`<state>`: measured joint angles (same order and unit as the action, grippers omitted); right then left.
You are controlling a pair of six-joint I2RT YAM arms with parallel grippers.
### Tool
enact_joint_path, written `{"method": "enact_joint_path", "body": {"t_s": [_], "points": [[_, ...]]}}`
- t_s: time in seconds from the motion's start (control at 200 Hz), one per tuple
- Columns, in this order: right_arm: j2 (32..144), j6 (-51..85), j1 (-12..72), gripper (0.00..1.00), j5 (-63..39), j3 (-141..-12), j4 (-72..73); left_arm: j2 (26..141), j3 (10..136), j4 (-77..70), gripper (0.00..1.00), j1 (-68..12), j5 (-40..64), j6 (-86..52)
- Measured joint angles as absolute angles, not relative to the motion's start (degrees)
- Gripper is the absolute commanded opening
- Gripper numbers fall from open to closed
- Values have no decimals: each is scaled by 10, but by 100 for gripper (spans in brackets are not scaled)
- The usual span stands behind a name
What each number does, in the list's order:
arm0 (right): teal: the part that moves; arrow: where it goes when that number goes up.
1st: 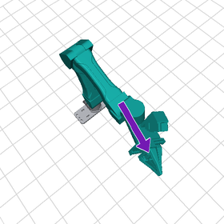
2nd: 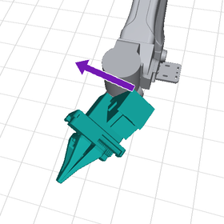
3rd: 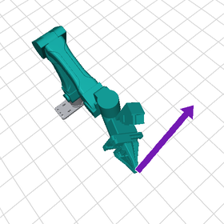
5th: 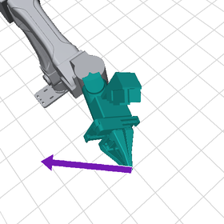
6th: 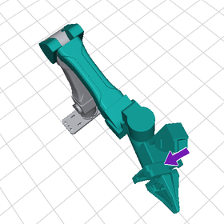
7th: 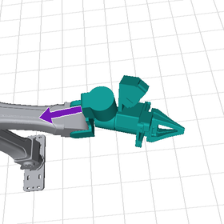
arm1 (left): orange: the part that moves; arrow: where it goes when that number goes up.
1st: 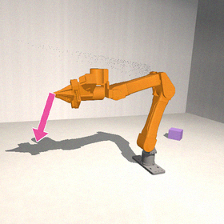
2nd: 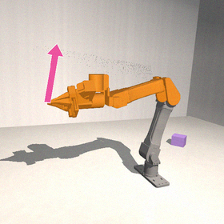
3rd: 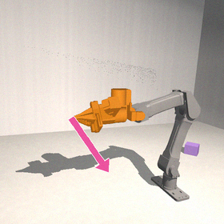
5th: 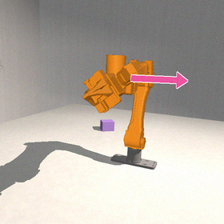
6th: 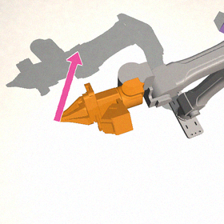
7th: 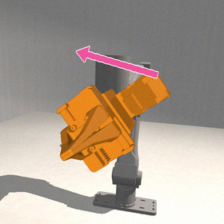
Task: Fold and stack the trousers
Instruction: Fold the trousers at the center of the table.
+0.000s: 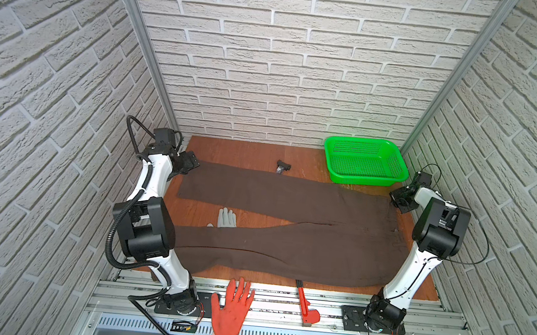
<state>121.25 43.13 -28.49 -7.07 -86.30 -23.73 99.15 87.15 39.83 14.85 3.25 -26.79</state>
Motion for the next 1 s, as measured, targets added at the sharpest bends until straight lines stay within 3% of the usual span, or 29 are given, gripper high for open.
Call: {"method": "enact_joint_path", "body": {"t_s": [0.19,0.73,1.0], "points": [[1152,430,-285,6,-96,-844,-237,1009,894,391,93,152,43,-268],[1026,398,-279,5,-199,-777,-188,1099,931,291,94,155,109,-272],[1016,381,-272,6,-202,-758,-186,1238,1090,303,96,157,129,-281]]}}
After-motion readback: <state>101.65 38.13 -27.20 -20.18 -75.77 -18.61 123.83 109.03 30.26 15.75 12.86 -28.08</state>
